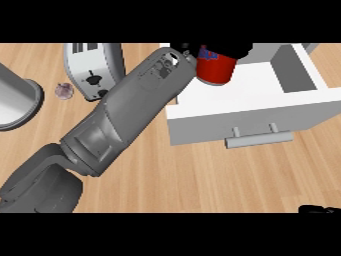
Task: Pick up the can, place it into the drawer and close the drawer
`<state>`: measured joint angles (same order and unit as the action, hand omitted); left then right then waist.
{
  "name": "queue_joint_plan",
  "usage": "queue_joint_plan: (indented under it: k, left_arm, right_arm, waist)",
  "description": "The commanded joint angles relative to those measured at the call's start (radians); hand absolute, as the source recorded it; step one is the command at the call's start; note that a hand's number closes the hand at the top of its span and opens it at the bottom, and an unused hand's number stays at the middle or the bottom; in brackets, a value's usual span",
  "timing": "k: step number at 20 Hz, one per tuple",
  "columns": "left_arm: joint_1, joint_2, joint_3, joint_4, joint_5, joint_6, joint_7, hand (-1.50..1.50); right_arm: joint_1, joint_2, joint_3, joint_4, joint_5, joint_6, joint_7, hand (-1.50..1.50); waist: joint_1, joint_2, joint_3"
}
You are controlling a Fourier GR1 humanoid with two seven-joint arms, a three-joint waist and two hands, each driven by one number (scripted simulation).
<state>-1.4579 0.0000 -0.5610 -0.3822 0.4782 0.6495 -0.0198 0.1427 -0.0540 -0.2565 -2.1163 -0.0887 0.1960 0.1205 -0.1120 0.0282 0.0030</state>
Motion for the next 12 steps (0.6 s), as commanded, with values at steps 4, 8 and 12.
queue_joint_plan:
  k: [4,8,12]
  left_arm:
    - [-0.01,0.0,-0.041,0.043,0.024,0.046,-0.016,-1.5]
    - [0.034,0.0,-0.042,0.035,0.057,0.066,-0.051,-1.5]
    - [0.037,0.0,-0.084,0.017,0.07,0.122,-0.032,-1.5]
  right_arm:
    - [-0.053,0.0,0.031,-0.004,0.001,-0.005,0.028,-1.5]
    - [-0.05,-0.019,0.002,0.008,-0.013,0.001,0.03,-1.5]
    - [-0.03,-0.008,0.026,-0.01,-0.004,0.011,0.021,-1.5]
  waist:
    - [-0.014,0.006,0.0]
    - [-0.018,0.007,0.0]
    - [-0.033,0.006,0.0]
